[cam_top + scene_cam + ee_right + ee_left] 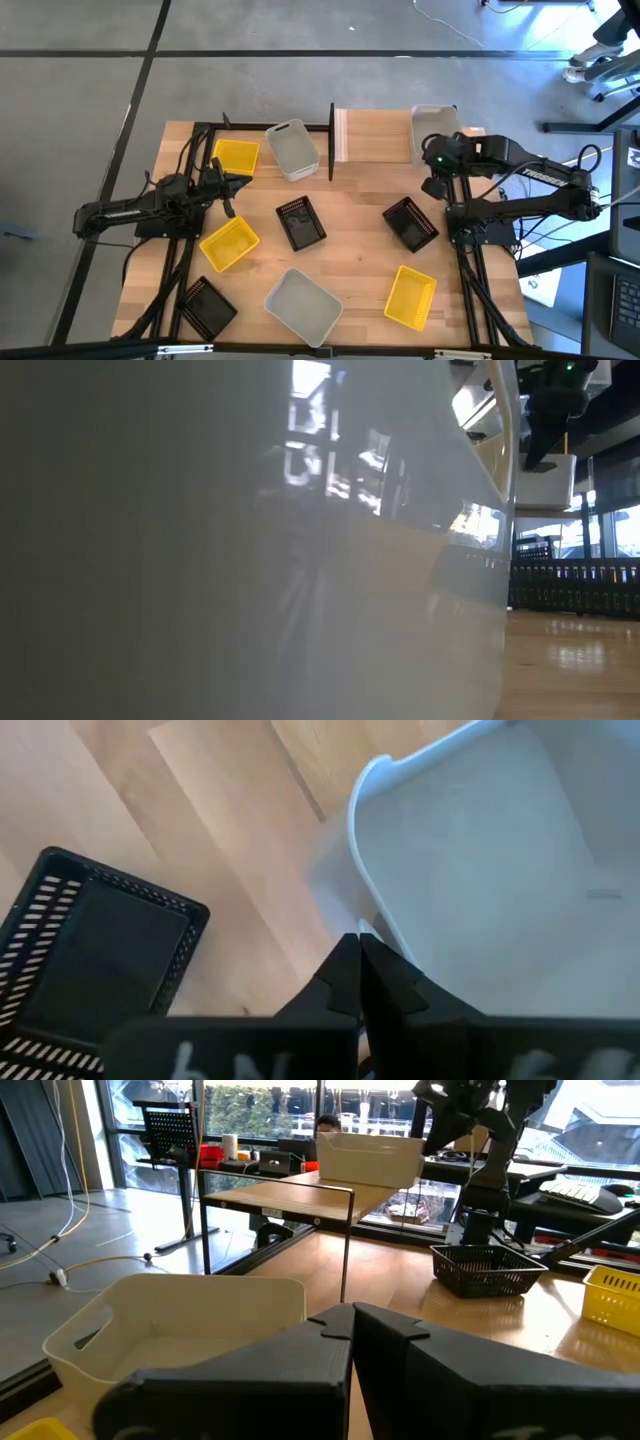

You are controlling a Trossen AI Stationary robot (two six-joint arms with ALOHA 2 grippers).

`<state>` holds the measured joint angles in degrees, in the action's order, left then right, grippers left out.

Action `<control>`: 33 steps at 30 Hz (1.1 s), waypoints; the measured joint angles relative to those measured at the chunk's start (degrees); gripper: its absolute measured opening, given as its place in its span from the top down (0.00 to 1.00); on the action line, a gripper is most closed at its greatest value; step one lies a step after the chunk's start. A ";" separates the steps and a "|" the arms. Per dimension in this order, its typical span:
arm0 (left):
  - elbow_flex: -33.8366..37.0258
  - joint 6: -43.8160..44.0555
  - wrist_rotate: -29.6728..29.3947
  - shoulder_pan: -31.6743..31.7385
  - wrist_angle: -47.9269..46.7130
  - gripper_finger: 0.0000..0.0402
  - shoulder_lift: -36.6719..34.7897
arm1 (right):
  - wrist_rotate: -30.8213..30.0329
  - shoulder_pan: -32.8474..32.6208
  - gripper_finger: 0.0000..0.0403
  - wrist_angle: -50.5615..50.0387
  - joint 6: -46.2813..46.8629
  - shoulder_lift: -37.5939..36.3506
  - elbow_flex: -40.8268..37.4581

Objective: Stack baskets on shelf by color
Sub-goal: Put the middle right white bin on the shelf, then put the top middle black bin on the shelf

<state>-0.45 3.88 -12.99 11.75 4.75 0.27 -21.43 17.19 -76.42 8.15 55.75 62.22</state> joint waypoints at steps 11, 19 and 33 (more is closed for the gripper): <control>0.01 -0.01 0.00 -0.02 0.00 1.00 -0.01 | -5.99 0.02 1.00 0.61 -0.97 0.00 0.00; 0.01 0.00 0.00 0.00 0.00 1.00 0.00 | 6.59 -3.66 1.00 4.93 2.81 -0.20 4.27; 0.02 -0.02 0.00 0.00 0.00 1.00 0.00 | 7.51 -13.06 1.00 13.09 3.94 -0.24 12.64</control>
<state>-0.43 3.86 -12.99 11.75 4.75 0.27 -13.92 4.13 -63.33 12.09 55.51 74.85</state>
